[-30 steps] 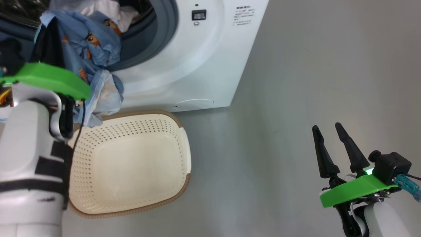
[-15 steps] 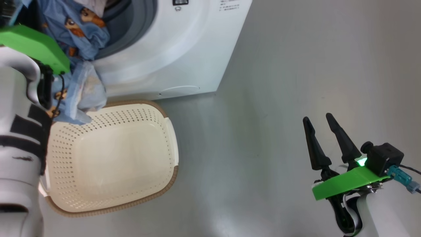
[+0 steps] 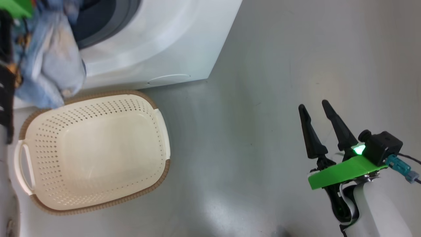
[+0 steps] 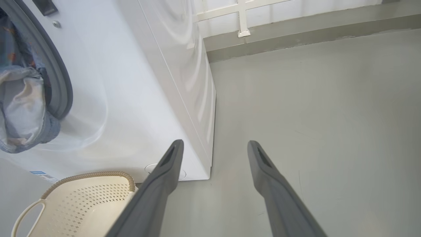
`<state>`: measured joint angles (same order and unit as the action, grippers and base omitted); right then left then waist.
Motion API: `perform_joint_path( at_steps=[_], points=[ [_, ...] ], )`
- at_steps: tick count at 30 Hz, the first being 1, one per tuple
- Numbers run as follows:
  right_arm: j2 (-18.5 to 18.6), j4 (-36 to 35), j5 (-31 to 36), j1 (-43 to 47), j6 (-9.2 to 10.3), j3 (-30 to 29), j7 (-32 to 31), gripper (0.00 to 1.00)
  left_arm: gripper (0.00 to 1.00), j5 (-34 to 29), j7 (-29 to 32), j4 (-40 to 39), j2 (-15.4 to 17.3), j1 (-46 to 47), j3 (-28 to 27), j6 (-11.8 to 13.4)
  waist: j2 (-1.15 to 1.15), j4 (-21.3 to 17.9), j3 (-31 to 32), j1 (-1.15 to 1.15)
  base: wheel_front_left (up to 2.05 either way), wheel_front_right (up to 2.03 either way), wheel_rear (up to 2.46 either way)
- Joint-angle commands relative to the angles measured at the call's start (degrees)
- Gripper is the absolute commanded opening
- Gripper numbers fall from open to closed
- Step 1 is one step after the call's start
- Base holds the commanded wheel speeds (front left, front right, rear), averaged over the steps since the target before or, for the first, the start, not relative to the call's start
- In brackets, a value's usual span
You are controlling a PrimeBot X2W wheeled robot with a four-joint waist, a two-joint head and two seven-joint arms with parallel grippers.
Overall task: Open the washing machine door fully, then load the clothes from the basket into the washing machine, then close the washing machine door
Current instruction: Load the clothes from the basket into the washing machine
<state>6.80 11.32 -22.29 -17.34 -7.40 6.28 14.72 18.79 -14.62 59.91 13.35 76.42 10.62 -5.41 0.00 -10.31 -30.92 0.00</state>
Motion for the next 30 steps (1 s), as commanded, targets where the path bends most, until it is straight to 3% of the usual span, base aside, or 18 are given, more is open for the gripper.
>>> perform_joint_path(
  at_steps=[1,8,13,15,17,18,19,30],
  points=[
    [-0.2,-1.5,-0.5,-0.4,-0.09,1.1,0.3,1.0,0.0,-0.9,-0.4,-4.7,3.2,1.0,-1.7,0.9,0.0,-0.2,-0.7,0.0,0.0,0.0,0.0],
    [-0.3,-1.6,-0.5,-1.2,-0.09,1.1,0.3,1.0,0.0,-4.2,-0.4,-18.5,2.4,-2.2,-7.9,1.8,0.0,-0.2,-1.8,0.0,0.0,0.0,0.0],
    [-0.2,-1.4,-0.4,-1.2,-0.09,1.0,0.3,1.0,0.0,-5.7,-0.4,-14.5,1.0,-4.6,-8.9,0.4,0.0,0.0,-1.6,0.0,0.0,0.0,0.0],
    [-0.1,-1.4,-0.5,-1.2,-0.09,1.0,0.3,1.0,0.18,-6.0,-0.4,-12.9,0.8,-4.7,-9.3,0.0,0.0,0.1,-1.6,0.0,0.0,0.0,0.0],
    [-0.1,-1.4,-0.5,-1.2,-0.09,1.0,0.3,1.0,0.45,-6.3,-0.4,-11.1,0.6,-4.5,-9.4,-0.4,0.0,0.3,-1.5,0.0,0.0,0.0,0.0],
    [0.0,-1.4,-0.5,-1.3,-0.09,1.0,0.3,1.0,0.69,-6.5,-0.4,-10.4,0.5,-4.4,-9.4,-0.5,0.0,0.3,-1.6,0.0,0.0,0.0,0.0],
    [0.0,-1.4,-0.5,-1.3,-0.09,1.0,0.3,1.0,1.0,-6.4,-0.4,-9.5,0.3,-4.3,-9.6,-0.7,0.0,0.4,-1.5,0.0,0.0,0.0,0.0],
    [0.2,-1.1,-0.4,-1.3,-0.09,1.1,0.3,1.0,1.0,-6.9,-0.4,-2.8,-0.7,-4.4,-9.4,-1.6,0.0,0.9,-0.8,0.0,0.0,0.0,0.0]
  ],
)
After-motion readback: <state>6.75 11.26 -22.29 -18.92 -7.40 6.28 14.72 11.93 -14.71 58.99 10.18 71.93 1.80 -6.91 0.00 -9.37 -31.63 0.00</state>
